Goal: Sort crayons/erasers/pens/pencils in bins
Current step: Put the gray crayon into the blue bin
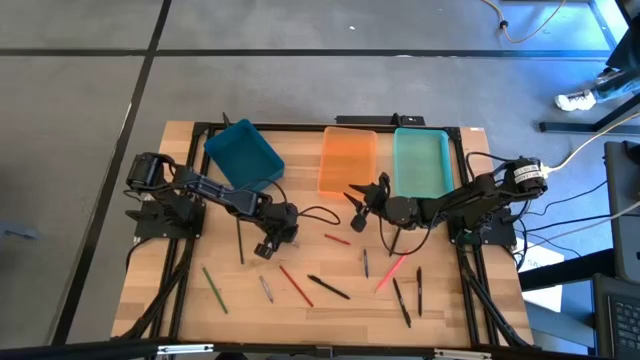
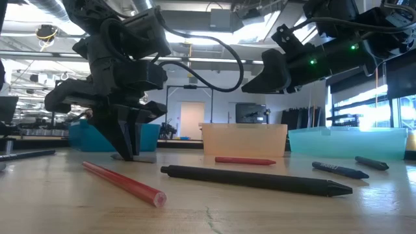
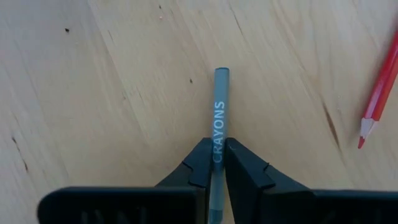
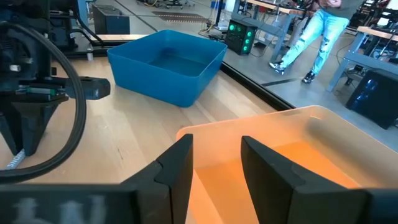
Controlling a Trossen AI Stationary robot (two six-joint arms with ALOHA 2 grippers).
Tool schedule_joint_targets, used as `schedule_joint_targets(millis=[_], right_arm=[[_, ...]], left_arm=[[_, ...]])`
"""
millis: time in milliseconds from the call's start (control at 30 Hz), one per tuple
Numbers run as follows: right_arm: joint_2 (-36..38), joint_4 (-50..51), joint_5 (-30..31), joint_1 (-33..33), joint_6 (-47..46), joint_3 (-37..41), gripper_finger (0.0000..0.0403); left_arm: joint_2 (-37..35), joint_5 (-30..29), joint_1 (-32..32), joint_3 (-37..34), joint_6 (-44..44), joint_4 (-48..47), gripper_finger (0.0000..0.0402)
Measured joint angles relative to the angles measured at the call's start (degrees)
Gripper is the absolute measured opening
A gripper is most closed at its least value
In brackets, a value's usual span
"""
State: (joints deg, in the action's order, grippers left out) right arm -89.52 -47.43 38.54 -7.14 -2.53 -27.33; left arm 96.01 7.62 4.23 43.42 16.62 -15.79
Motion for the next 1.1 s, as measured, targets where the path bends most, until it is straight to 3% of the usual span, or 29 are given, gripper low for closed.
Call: schedule_joint_targets(millis=[300, 533, 800, 1000, 1100], right_arm=[[0.0, -0.2, 3.4, -0.6, -0.2, 0.0, 0.0139], [0.0, -0.2, 3.5, -0.6, -0.3, 0.0, 0.0139], [0.1, -1.1, 4.9, -0.6, -0.3, 0.0, 0.0139], [0.3, -1.1, 8.5, -1.4, -0.3, 0.0, 0.0139], [0.3, -1.1, 10.0, -1.8, -0.2, 0.0, 0.0139]], left_arm=[[-6.0, -3.7, -1.3, 2.7, -4.6, -6.2, 0.0027], [-16.0, -13.6, -4.8, 4.5, -5.9, -12.8, 0.0027], [-23.7, -18.7, -11.3, 4.5, -7.3, -10.4, 0.0027], [-25.6, -29.9, -17.7, 4.6, -7.3, -14.2, 0.0027], [-25.6, -32.0, -21.9, 4.6, -7.3, -15.9, 0.0027]])
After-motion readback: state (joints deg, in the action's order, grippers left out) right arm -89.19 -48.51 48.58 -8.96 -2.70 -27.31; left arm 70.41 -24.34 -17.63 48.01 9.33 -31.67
